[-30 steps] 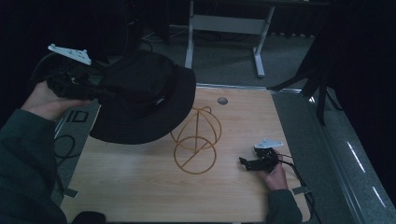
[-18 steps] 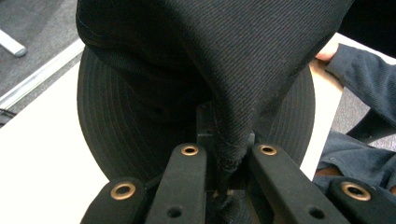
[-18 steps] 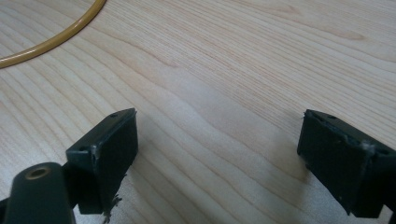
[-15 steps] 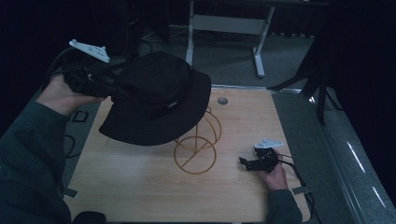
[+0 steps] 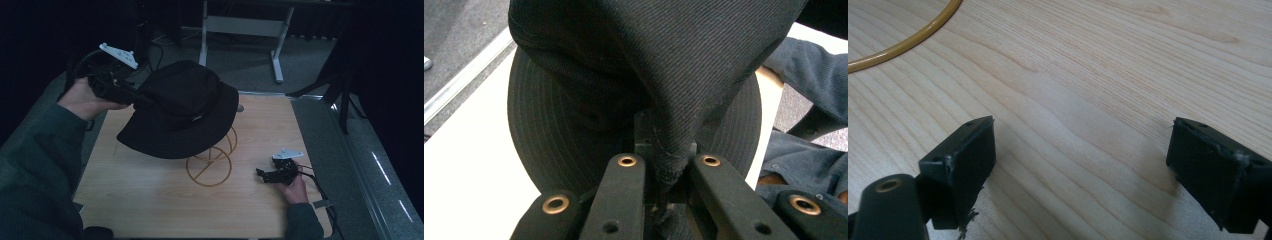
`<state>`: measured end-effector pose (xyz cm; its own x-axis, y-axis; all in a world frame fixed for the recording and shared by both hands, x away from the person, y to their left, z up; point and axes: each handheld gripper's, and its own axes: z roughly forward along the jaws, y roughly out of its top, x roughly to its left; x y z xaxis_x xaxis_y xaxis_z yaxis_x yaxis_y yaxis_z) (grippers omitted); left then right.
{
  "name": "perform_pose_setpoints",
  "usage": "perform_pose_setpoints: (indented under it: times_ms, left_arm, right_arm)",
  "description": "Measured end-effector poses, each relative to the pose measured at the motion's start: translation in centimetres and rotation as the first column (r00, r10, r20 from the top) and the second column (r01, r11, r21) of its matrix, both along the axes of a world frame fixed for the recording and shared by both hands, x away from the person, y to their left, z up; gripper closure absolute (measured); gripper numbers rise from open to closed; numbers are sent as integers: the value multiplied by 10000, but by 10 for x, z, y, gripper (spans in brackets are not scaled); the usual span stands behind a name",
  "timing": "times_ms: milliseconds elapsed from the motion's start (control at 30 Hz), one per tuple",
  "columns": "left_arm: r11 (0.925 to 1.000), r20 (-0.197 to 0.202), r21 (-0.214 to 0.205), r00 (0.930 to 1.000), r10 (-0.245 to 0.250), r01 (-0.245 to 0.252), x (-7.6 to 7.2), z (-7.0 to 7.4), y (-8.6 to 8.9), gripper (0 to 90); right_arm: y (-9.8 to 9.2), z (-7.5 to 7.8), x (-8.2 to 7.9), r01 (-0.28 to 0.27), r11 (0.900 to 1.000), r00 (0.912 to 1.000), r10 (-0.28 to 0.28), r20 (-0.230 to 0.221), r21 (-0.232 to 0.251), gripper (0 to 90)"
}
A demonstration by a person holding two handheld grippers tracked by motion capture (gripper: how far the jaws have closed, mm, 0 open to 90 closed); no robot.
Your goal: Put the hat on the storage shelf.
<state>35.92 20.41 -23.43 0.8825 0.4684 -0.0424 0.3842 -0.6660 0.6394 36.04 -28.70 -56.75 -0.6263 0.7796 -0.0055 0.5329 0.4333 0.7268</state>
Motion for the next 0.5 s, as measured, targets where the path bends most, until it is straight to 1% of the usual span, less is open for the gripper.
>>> perform_pose_setpoints:
  times_ms: [200, 333, 467, 500]
  left_arm:
    - [9998, -11, 99, 9999, -165, 165, 2, -1, -9, 879]
    - [9995, -59, 98, 9996, -287, 288, 3, -5, -16, 879]
    - [9988, -156, 108, 9987, -481, 483, 5, -13, -26, 879]
    - [9988, -156, 108, 9987, -481, 483, 5, -13, -26, 879]
  right_arm:
    - [0, 0, 0, -5, 10000, 10000, 5, -2, -1, 122]
    - [0, 0, 0, -18, 10000, 10000, 18, 1, 5, 122]
    - [0, 0, 0, -11, 10000, 10000, 11, 2, 6, 122]
    - [0, 0, 0, -8, 10000, 10000, 8, -1, 4, 122]
